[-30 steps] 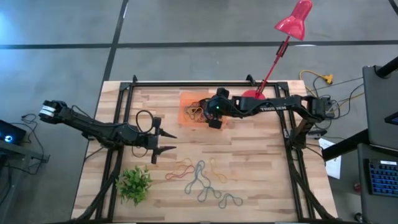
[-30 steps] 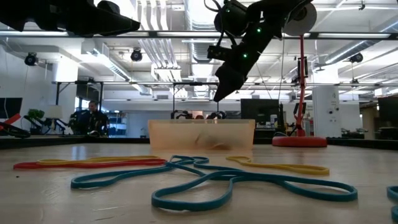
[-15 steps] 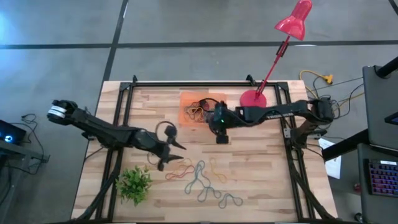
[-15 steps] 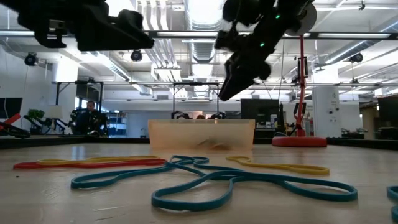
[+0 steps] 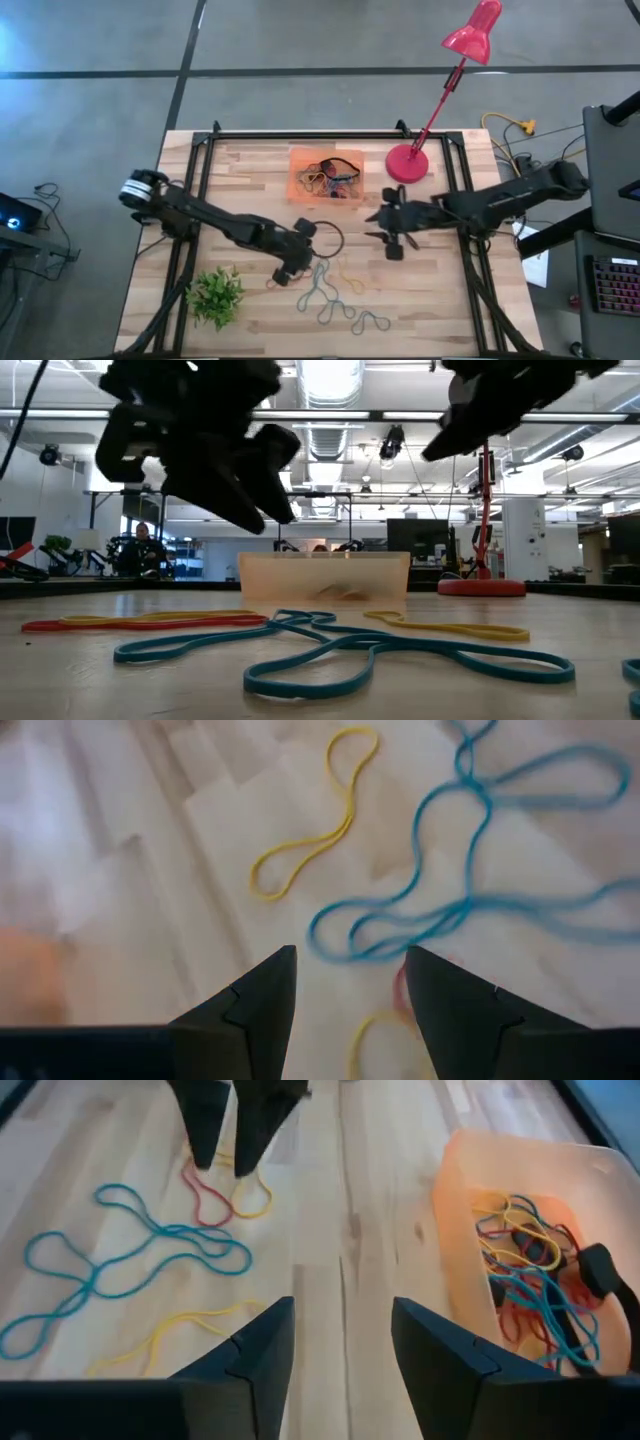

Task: Pick and place rubber bands into bin
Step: Put the blue rubber band into the orange bin

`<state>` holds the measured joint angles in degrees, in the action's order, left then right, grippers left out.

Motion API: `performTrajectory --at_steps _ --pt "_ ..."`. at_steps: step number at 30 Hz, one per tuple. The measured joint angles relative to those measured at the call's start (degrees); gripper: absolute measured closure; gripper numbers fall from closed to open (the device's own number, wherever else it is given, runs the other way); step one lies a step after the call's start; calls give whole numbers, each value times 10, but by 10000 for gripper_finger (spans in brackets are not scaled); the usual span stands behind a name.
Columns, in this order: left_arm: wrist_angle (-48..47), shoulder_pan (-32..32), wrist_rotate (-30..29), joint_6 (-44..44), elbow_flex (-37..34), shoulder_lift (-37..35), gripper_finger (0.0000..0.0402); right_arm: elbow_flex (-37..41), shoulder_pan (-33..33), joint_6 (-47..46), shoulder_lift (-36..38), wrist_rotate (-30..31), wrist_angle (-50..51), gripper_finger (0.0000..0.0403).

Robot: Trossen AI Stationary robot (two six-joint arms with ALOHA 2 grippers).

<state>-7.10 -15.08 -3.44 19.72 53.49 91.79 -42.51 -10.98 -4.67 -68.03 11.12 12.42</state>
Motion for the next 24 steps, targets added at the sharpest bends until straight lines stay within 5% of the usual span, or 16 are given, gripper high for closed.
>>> performTrajectory --at_steps 9,15,24 --pt "-75 7 16 -179 79 77 228 88 -102 -71 89 144 -17 254" --pt "-48 9 -1 -103 95 106 228 111 -134 -70 98 211 -27 253" --pt "41 26 32 -42 98 140 228 112 -136 -69 99 215 -23 261"
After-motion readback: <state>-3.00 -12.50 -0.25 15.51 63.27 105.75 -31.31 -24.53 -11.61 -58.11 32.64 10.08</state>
